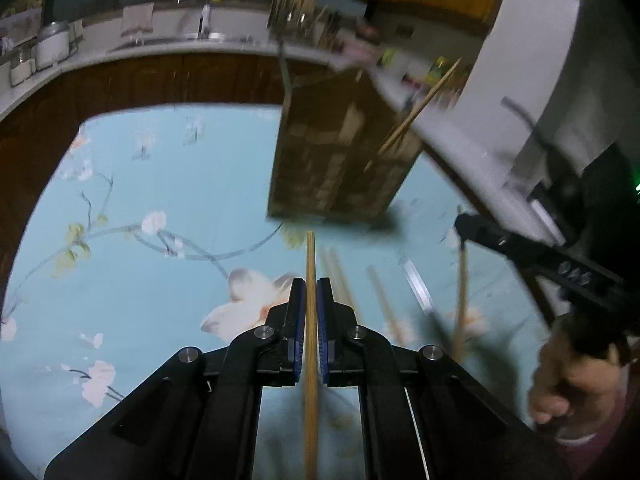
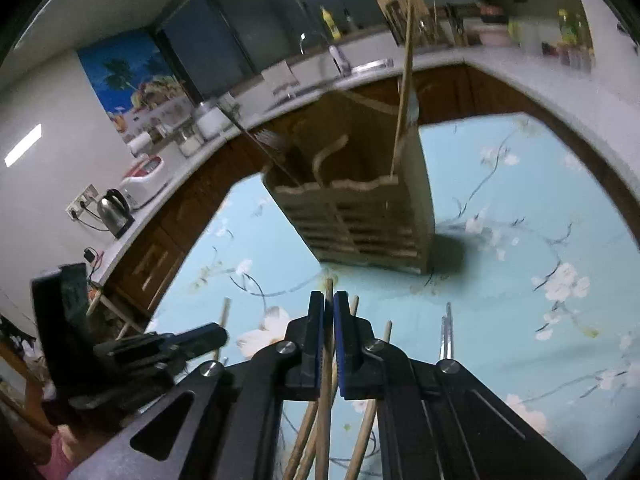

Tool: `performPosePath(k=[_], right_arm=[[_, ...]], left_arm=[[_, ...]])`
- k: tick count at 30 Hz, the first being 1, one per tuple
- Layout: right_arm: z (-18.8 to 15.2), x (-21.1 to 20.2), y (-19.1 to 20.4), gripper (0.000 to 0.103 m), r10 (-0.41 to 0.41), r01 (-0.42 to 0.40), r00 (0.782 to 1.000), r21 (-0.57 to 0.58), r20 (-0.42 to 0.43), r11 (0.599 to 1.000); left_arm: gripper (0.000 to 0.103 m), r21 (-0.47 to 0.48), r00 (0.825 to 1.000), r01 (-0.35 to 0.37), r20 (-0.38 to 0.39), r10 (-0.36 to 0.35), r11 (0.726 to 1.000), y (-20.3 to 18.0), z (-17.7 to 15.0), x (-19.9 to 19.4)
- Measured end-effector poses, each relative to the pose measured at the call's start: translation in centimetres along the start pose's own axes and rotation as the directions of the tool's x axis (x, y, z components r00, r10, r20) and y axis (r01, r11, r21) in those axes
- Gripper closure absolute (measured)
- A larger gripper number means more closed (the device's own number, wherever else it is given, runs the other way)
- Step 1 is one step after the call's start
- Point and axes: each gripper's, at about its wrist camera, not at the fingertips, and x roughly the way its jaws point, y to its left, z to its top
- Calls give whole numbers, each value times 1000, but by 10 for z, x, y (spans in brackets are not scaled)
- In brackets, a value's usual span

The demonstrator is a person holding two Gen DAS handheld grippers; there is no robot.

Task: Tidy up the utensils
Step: 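Carry the chopstick with the left tool while the right tool lowers its chopstick into the holder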

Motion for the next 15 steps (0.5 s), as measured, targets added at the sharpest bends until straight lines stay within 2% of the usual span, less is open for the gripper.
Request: performPosePath(k=[9, 15], right_arm=[[26, -64, 19, 98, 14, -8, 987, -33, 159, 999], [41, -85, 23, 98, 1, 11, 974, -49, 227, 999]], left_arm=[[98, -11, 987, 94, 134, -92, 996, -7, 24, -69], [98, -15, 974, 92, 210, -87, 996, -6, 36, -87]])
